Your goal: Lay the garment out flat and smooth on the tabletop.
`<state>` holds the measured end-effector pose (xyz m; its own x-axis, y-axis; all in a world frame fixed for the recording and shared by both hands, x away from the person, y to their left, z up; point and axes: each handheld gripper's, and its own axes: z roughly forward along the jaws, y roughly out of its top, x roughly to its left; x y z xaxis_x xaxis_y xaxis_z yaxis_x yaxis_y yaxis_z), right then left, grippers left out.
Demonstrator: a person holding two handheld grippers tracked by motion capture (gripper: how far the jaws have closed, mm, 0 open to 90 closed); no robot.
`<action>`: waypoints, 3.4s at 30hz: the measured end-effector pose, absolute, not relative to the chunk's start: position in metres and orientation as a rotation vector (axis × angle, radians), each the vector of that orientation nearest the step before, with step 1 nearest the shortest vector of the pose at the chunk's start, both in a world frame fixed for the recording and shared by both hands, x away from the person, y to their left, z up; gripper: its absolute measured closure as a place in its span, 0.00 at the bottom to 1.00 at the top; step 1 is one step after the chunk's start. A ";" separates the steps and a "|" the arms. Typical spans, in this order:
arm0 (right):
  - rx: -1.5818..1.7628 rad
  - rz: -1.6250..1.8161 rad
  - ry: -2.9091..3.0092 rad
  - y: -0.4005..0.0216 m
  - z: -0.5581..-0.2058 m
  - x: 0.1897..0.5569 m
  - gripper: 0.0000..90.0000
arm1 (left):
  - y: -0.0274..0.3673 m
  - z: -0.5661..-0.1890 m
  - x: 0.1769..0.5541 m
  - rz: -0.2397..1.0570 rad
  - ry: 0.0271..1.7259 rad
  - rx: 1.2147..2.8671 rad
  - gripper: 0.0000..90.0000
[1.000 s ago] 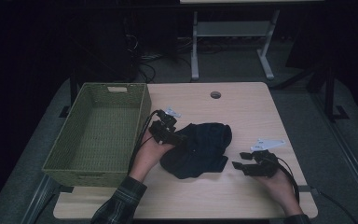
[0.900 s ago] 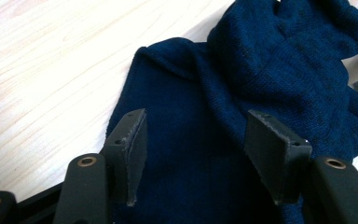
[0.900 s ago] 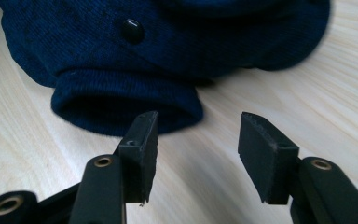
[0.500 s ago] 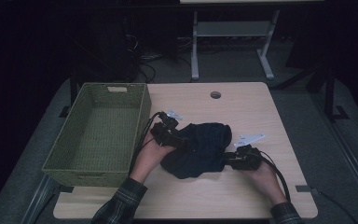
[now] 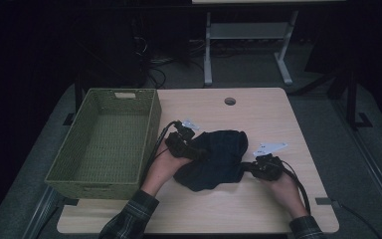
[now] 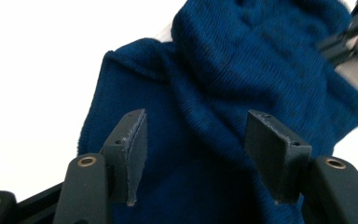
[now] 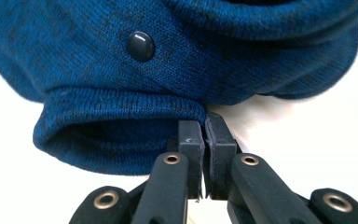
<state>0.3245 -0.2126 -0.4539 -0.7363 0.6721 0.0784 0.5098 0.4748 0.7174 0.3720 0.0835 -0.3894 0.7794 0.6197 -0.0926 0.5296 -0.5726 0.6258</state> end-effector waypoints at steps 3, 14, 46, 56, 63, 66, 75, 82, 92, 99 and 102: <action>1.040 1.112 2.478 -0.220 -0.450 0.324 0.97 | 0.084 -0.391 0.372 0.187 0.862 2.310 0.44; 1.106 1.124 2.345 -0.258 -0.430 0.326 0.97 | 0.079 -0.402 0.377 0.213 0.851 2.351 0.51; 1.225 1.045 2.243 -0.283 -0.426 0.366 0.98 | 0.083 -0.441 0.341 0.134 0.811 2.580 1.00; 1.245 0.996 2.207 -0.284 -0.417 0.391 0.98 | 0.085 -0.442 0.323 0.012 0.764 2.548 1.00; 1.252 0.942 2.194 -0.278 -0.413 0.410 0.98 | 0.069 -0.444 0.308 -0.036 0.692 2.537 1.00; 1.230 0.962 2.202 -0.274 -0.413 0.412 0.94 | 0.066 -0.445 0.308 -0.049 0.688 2.513 1.00; 1.247 1.080 2.169 -0.279 -0.404 0.385 0.67 | 0.081 -0.426 0.317 -0.007 0.723 2.431 0.87; 1.233 1.170 2.177 -0.281 -0.399 0.356 0.83 | 0.085 -0.420 0.326 0.056 0.744 2.406 0.86; 1.127 1.238 2.314 -0.246 -0.425 0.310 1.00 | 0.072 -0.408 0.364 0.179 0.772 2.385 1.00; 1.107 1.245 2.361 -0.226 -0.439 0.298 1.00 | 0.064 -0.407 0.390 0.185 0.802 2.341 1.00; 1.131 1.255 2.385 -0.221 -0.445 0.295 1.00 | 0.058 -0.410 0.405 0.192 0.821 2.323 1.00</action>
